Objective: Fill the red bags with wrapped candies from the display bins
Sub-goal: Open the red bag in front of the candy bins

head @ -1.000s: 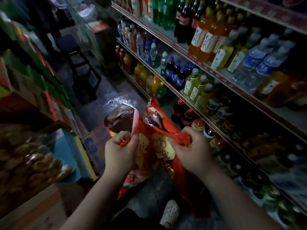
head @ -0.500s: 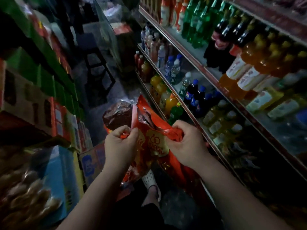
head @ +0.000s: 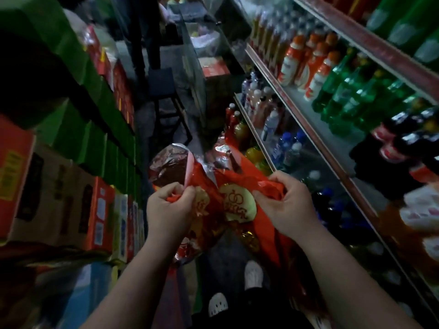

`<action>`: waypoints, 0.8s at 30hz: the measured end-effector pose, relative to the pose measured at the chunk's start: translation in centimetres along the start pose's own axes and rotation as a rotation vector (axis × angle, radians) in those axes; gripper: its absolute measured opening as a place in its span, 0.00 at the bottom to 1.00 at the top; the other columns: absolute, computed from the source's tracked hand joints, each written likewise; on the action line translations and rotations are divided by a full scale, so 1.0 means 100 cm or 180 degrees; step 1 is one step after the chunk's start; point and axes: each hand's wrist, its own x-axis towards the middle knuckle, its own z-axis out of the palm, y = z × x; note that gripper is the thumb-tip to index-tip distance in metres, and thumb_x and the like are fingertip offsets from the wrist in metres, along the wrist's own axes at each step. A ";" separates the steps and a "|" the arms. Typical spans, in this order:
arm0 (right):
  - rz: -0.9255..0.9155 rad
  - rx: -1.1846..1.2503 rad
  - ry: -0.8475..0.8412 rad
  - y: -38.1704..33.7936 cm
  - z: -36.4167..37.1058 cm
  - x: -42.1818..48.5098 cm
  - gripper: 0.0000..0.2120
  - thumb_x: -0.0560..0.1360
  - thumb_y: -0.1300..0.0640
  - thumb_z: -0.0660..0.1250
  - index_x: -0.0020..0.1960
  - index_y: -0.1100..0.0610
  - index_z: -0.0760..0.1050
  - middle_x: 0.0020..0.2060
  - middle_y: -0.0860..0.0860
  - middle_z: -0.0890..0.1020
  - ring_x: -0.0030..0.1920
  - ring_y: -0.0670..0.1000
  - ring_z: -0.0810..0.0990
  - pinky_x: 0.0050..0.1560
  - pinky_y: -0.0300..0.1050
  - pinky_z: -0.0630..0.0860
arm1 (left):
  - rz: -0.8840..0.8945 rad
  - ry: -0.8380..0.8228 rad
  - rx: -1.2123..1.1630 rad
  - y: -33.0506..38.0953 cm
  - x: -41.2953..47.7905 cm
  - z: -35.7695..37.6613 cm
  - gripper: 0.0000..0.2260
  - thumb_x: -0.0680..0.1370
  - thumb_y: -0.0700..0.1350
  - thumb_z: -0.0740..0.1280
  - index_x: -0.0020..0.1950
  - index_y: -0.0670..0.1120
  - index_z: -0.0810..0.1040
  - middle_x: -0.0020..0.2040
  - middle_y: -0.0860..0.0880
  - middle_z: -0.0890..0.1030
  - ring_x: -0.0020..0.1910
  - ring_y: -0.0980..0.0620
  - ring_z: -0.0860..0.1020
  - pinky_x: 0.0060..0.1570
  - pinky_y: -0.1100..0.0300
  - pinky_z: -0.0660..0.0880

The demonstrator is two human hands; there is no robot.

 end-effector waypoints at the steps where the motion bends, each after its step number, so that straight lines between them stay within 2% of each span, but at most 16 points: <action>1: -0.0043 -0.0031 -0.0066 0.001 0.002 0.019 0.14 0.73 0.59 0.77 0.36 0.53 0.74 0.28 0.50 0.75 0.27 0.42 0.71 0.28 0.43 0.71 | 0.0017 0.0070 0.0012 0.000 0.014 0.004 0.21 0.75 0.38 0.71 0.27 0.43 0.64 0.25 0.53 0.66 0.25 0.57 0.66 0.25 0.62 0.63; 3: -0.0113 -0.0110 -0.0210 0.004 0.008 0.060 0.13 0.74 0.55 0.77 0.37 0.52 0.73 0.26 0.47 0.74 0.25 0.43 0.71 0.27 0.46 0.71 | 0.0007 0.0153 0.0101 -0.002 0.044 0.017 0.20 0.75 0.38 0.71 0.29 0.40 0.64 0.26 0.50 0.67 0.26 0.54 0.66 0.26 0.59 0.63; 6: -0.0135 -0.0020 -0.0360 0.014 0.020 0.126 0.13 0.75 0.53 0.76 0.37 0.51 0.73 0.26 0.47 0.74 0.26 0.52 0.73 0.27 0.53 0.73 | -0.0148 0.0329 0.0242 -0.010 0.097 0.038 0.19 0.74 0.39 0.71 0.30 0.38 0.64 0.28 0.47 0.66 0.27 0.50 0.66 0.28 0.56 0.63; 10: -0.0254 0.0034 -0.0499 0.020 0.037 0.216 0.14 0.75 0.57 0.76 0.37 0.52 0.73 0.29 0.54 0.76 0.26 0.50 0.73 0.27 0.51 0.72 | -0.0228 0.0565 0.0359 -0.012 0.169 0.059 0.20 0.74 0.38 0.70 0.28 0.41 0.63 0.26 0.51 0.65 0.26 0.53 0.65 0.27 0.58 0.63; 13: -0.0430 0.0078 -0.0729 0.018 0.053 0.285 0.15 0.76 0.58 0.75 0.36 0.52 0.72 0.28 0.50 0.75 0.27 0.47 0.73 0.26 0.41 0.70 | -0.0116 0.0616 0.0490 -0.009 0.224 0.070 0.20 0.72 0.42 0.71 0.27 0.41 0.62 0.25 0.46 0.65 0.25 0.52 0.65 0.26 0.55 0.63; 15: -0.0550 0.0067 -0.0804 0.012 0.064 0.332 0.15 0.76 0.58 0.75 0.36 0.52 0.72 0.28 0.48 0.74 0.28 0.49 0.74 0.28 0.46 0.72 | -0.0096 0.0666 0.0548 -0.007 0.263 0.077 0.19 0.71 0.44 0.70 0.27 0.40 0.64 0.26 0.41 0.68 0.26 0.50 0.66 0.26 0.54 0.65; 18: -0.0662 0.0127 -0.0846 0.006 0.083 0.392 0.13 0.76 0.61 0.76 0.37 0.56 0.74 0.28 0.50 0.76 0.30 0.53 0.75 0.30 0.50 0.74 | -0.0237 0.0862 0.0425 -0.008 0.314 0.086 0.19 0.72 0.37 0.71 0.27 0.40 0.63 0.26 0.41 0.67 0.26 0.51 0.65 0.27 0.55 0.65; 21: -0.0757 0.0202 -0.0889 0.002 0.105 0.443 0.12 0.76 0.62 0.76 0.38 0.57 0.75 0.31 0.51 0.78 0.30 0.50 0.76 0.29 0.41 0.74 | -0.0274 0.0981 0.0289 -0.012 0.360 0.088 0.20 0.71 0.36 0.70 0.26 0.43 0.61 0.25 0.43 0.66 0.25 0.52 0.64 0.26 0.57 0.63; 24: -0.0734 0.0157 -0.0956 0.002 0.134 0.498 0.13 0.76 0.62 0.76 0.37 0.56 0.74 0.32 0.51 0.77 0.28 0.45 0.74 0.29 0.30 0.67 | -0.0311 0.1086 0.0246 -0.020 0.422 0.088 0.18 0.68 0.40 0.68 0.25 0.46 0.61 0.25 0.49 0.65 0.26 0.55 0.63 0.26 0.60 0.63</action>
